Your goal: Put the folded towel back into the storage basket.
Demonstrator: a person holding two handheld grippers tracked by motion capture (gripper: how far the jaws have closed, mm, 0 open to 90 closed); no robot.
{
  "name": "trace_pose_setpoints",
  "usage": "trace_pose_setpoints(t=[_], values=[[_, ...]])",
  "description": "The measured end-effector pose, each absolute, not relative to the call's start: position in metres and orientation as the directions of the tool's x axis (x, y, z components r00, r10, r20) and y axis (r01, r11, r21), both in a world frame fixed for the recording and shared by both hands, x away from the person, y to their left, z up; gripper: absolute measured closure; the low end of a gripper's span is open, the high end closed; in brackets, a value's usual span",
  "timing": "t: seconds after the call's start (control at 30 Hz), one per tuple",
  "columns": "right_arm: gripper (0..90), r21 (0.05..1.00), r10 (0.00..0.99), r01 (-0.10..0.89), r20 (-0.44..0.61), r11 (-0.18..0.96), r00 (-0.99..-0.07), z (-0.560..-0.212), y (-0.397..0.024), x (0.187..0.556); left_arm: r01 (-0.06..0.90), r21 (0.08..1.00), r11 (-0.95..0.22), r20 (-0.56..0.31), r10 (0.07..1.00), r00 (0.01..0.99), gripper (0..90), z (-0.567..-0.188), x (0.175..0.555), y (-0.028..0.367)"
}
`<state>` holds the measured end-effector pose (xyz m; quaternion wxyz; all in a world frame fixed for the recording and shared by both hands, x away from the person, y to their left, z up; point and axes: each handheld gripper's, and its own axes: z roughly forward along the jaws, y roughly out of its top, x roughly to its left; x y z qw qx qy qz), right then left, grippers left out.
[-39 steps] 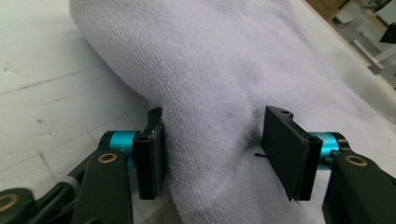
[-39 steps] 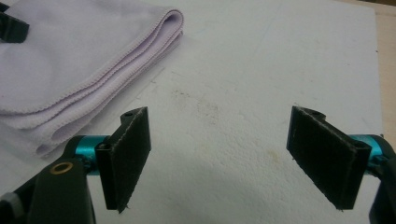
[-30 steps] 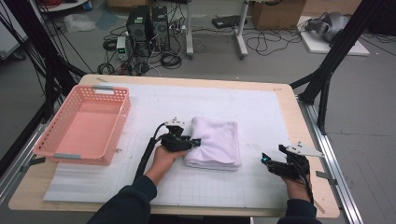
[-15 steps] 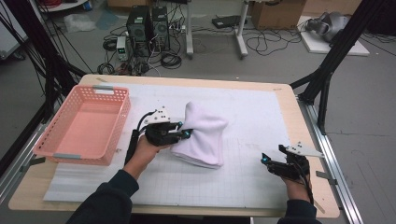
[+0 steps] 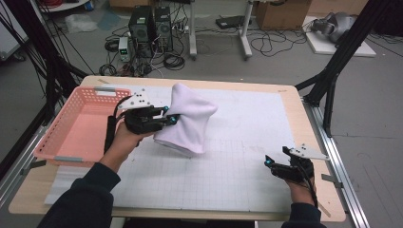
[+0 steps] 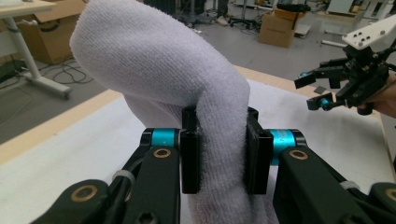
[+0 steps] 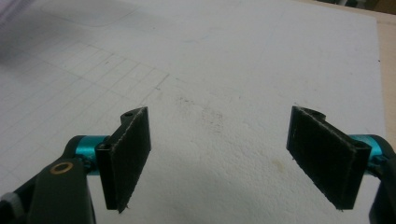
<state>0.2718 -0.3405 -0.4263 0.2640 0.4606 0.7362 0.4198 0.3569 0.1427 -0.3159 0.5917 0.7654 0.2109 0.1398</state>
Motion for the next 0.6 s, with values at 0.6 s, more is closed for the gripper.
trace_pose_setpoints(t=[0.6], values=[[20.6,0.866,0.894,0.444,-0.011,0.232,-0.447,-0.425,-0.337,0.273,0.109,0.979,-0.175,0.002,0.535,0.845,72.2,-0.301,0.354,0.195]])
